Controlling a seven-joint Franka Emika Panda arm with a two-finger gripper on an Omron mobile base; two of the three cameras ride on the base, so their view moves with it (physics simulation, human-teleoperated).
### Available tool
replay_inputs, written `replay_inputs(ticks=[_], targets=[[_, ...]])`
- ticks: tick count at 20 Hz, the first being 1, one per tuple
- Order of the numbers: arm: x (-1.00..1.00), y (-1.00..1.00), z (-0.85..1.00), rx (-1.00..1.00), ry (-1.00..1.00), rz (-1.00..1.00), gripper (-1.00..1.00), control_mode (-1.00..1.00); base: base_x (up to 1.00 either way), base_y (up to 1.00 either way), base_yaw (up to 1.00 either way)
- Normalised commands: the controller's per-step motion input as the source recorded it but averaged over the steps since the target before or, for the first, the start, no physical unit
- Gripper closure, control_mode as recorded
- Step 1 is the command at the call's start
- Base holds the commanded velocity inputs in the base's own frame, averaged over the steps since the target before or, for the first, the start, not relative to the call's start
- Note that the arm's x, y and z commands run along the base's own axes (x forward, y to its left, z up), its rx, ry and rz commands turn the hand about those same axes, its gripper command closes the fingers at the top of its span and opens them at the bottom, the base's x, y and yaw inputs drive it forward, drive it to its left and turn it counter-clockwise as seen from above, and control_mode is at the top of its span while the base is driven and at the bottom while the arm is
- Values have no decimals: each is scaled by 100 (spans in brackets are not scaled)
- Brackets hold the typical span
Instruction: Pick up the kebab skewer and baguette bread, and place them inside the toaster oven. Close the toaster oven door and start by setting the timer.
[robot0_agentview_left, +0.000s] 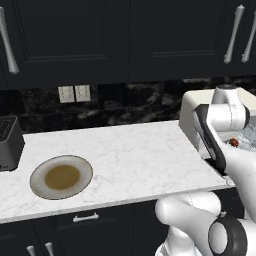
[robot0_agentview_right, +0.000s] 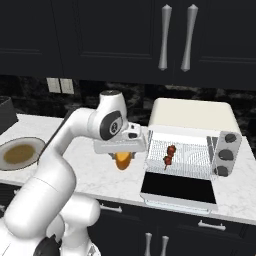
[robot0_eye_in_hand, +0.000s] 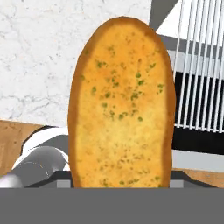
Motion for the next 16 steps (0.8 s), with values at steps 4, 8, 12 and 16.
replay_inputs(ticks=[4, 8, 12, 16], targets=[[44, -100, 0, 0, 0, -15, 100, -100, 0, 0, 0], [44, -100, 0, 0, 0, -13, 100, -100, 0, 0, 0], [42, -100, 0, 2, 0, -26, 100, -100, 0, 0, 0], [44, -100, -15, 4, 0, -25, 100, -100, 0, 0, 0]])
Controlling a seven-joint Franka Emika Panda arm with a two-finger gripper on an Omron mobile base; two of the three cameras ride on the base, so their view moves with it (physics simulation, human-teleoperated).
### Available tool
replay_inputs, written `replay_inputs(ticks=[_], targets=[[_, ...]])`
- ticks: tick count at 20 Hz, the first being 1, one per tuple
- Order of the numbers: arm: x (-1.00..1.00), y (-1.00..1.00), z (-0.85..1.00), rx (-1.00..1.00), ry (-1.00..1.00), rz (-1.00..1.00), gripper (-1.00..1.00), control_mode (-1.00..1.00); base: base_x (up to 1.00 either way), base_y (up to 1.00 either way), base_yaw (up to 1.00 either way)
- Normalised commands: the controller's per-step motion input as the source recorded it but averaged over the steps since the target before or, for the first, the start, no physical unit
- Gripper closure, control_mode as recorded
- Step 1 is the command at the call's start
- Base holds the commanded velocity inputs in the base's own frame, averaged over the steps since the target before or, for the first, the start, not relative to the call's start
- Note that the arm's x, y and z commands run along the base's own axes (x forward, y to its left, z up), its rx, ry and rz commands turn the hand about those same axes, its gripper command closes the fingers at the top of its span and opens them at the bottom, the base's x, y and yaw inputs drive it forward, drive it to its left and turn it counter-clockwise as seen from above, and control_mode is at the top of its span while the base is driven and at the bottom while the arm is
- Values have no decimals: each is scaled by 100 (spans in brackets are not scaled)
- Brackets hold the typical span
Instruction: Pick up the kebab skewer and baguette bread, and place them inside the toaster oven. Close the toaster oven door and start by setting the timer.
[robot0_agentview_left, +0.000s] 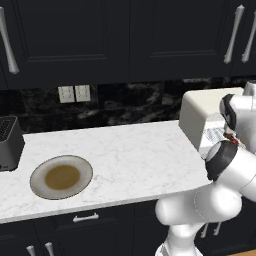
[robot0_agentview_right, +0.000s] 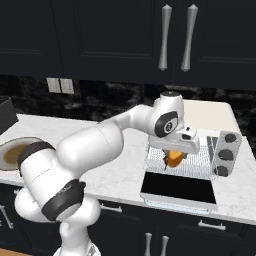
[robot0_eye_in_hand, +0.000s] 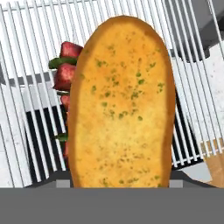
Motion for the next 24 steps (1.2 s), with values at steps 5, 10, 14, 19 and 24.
replay_inputs(ticks=[5, 10, 14, 19, 24], targets=[[38, -76, -56, 12, -1, -15, 100, -100, 0, 0, 0], [39, -53, -34, 15, -6, -7, 100, -100, 0, 0, 0], [33, -46, -14, 12, -2, -7, 100, -100, 0, 0, 0], [-4, -11, -46, 3, -5, -6, 100, -100, 0, 0, 0], [-11, 24, -51, 0, -8, -6, -100, -100, 0, 0, 0]])
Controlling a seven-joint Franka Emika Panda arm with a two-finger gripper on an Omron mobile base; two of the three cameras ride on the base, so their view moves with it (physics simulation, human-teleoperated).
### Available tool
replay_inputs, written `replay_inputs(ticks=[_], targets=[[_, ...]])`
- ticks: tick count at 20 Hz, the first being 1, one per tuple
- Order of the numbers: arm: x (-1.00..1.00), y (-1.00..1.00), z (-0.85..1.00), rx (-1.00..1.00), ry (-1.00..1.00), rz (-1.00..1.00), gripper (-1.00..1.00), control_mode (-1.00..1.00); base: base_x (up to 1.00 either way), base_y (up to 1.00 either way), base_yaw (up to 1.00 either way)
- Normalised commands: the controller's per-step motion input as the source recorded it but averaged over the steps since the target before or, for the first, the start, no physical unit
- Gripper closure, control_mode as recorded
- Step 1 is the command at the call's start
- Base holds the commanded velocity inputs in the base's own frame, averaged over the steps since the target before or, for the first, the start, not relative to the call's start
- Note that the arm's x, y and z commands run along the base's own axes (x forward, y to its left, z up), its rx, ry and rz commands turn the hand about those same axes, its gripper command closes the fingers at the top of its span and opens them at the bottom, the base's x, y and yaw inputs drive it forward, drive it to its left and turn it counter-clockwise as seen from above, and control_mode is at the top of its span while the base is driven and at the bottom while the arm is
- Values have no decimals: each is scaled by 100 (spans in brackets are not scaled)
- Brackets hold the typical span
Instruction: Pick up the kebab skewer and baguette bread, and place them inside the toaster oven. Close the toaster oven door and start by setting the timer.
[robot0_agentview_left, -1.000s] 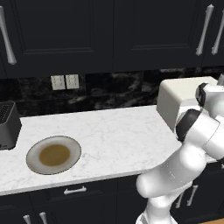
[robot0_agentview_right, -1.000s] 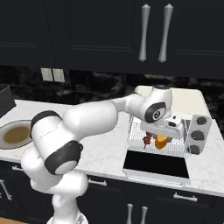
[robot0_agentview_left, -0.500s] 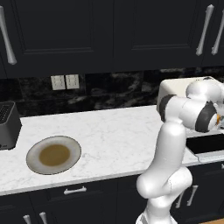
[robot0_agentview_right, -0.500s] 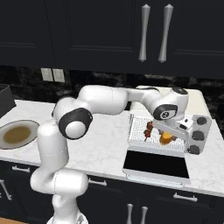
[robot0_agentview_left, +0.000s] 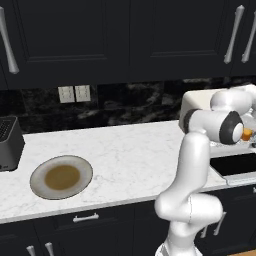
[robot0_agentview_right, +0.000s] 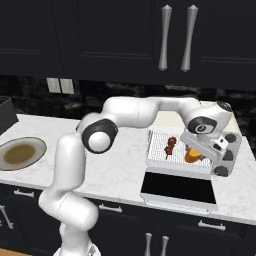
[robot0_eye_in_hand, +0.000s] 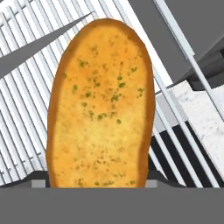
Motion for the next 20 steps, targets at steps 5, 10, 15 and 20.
replay_inputs(ticks=[5, 10, 15, 20], targets=[[-4, 30, -31, 0, -13, -6, -100, -100, 0, 0, 0], [0, 36, -20, -2, -11, -5, -100, -100, 0, 0, 0], [-11, 9, 11, -6, -9, -1, -100, -100, 0, 0, 0], [-79, 0, 11, -21, -7, -7, -100, -100, 0, 0, 0]])
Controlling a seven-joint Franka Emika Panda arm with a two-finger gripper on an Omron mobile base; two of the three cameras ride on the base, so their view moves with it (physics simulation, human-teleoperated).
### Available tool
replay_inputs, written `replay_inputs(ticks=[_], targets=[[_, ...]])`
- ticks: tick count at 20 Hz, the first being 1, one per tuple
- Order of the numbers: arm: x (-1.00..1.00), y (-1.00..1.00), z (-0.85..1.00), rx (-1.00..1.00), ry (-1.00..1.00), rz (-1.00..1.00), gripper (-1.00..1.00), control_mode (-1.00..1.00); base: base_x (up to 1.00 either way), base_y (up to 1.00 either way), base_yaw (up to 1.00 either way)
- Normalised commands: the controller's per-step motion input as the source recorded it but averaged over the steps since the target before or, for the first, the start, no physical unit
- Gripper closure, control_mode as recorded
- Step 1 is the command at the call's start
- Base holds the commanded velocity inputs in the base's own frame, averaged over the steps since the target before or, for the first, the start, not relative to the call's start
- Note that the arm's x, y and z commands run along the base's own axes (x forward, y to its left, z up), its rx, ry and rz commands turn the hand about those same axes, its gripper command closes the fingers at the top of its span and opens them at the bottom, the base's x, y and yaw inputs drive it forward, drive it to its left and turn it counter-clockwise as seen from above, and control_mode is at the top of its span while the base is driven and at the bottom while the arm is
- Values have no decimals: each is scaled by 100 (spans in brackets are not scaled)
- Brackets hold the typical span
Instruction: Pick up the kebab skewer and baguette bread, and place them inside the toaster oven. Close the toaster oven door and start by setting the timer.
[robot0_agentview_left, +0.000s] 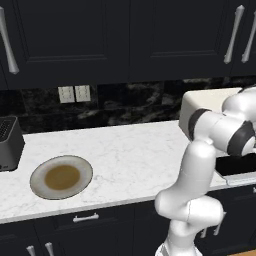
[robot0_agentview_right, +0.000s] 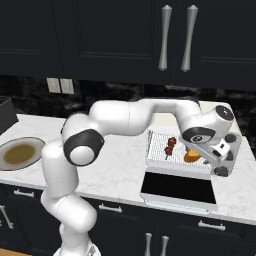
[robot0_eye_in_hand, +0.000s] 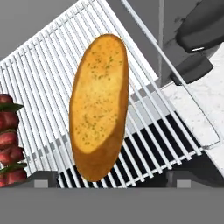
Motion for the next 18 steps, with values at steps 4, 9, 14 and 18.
replay_inputs(ticks=[4, 9, 14, 18], targets=[[-77, 2, 0, -28, 0, -9, -100, -100, 0, 0, 0], [-72, 61, -44, -21, 12, -25, -100, -100, 0, 0, 0], [-7, 33, -72, -16, 30, -31, -100, -100, 0, 0, 0], [31, 1, -17, -4, 28, -23, -100, -100, 0, 0, 0]])
